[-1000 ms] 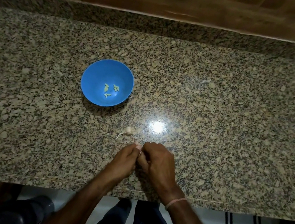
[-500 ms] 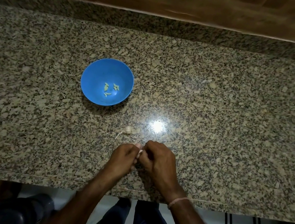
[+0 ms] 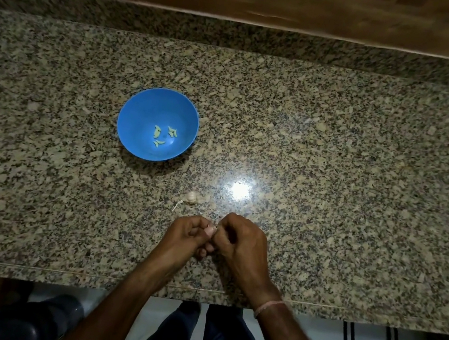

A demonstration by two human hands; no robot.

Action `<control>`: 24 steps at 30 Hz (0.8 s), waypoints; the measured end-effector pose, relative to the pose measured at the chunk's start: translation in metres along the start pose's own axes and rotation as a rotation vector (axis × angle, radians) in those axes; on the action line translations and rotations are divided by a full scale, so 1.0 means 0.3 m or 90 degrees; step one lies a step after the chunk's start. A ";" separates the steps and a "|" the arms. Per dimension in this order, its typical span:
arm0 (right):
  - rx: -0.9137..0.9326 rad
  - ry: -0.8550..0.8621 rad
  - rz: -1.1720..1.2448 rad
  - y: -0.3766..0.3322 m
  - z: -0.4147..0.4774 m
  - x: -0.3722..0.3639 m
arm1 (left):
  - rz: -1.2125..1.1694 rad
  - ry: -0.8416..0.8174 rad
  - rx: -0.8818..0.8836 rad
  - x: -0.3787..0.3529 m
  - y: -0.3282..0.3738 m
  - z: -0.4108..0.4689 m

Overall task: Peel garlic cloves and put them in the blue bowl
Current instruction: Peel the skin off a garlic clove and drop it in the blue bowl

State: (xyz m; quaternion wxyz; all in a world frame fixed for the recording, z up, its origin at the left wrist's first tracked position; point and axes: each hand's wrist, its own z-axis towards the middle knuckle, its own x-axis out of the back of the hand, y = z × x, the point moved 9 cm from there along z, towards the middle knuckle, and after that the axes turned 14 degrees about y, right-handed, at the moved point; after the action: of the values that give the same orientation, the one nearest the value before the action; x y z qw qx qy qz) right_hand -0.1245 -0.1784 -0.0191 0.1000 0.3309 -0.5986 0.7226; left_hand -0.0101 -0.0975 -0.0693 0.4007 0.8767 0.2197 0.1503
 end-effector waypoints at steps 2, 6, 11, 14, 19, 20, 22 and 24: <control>-0.001 0.001 -0.005 0.000 -0.003 -0.002 | -0.003 0.023 -0.003 0.015 0.007 0.010; 0.043 -0.015 -0.040 -0.039 -0.011 -0.010 | -0.078 0.068 0.037 0.019 0.007 0.003; 0.091 -0.012 -0.073 -0.082 -0.012 0.000 | -0.211 0.058 0.108 -0.011 -0.010 -0.009; 0.095 -0.015 -0.095 -0.069 -0.018 -0.001 | -0.265 0.085 0.141 0.000 -0.012 0.006; 0.042 0.014 -0.102 -0.014 -0.022 0.015 | -0.227 0.091 0.107 0.018 -0.005 0.009; 0.023 0.028 -0.048 -0.008 -0.017 0.021 | -0.217 0.094 0.099 0.020 -0.006 0.007; -0.045 0.048 0.094 -0.007 -0.007 0.030 | -0.199 0.099 0.092 0.022 -0.011 0.008; -0.130 0.046 0.213 -0.009 -0.005 0.020 | -0.178 0.101 0.083 0.022 -0.010 0.003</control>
State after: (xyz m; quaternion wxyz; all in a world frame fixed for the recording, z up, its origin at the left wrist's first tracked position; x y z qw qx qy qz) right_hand -0.1282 -0.1778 -0.0133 0.0328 0.1886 -0.7115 0.6761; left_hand -0.0050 -0.0931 -0.0715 0.3410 0.8473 0.3795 0.1475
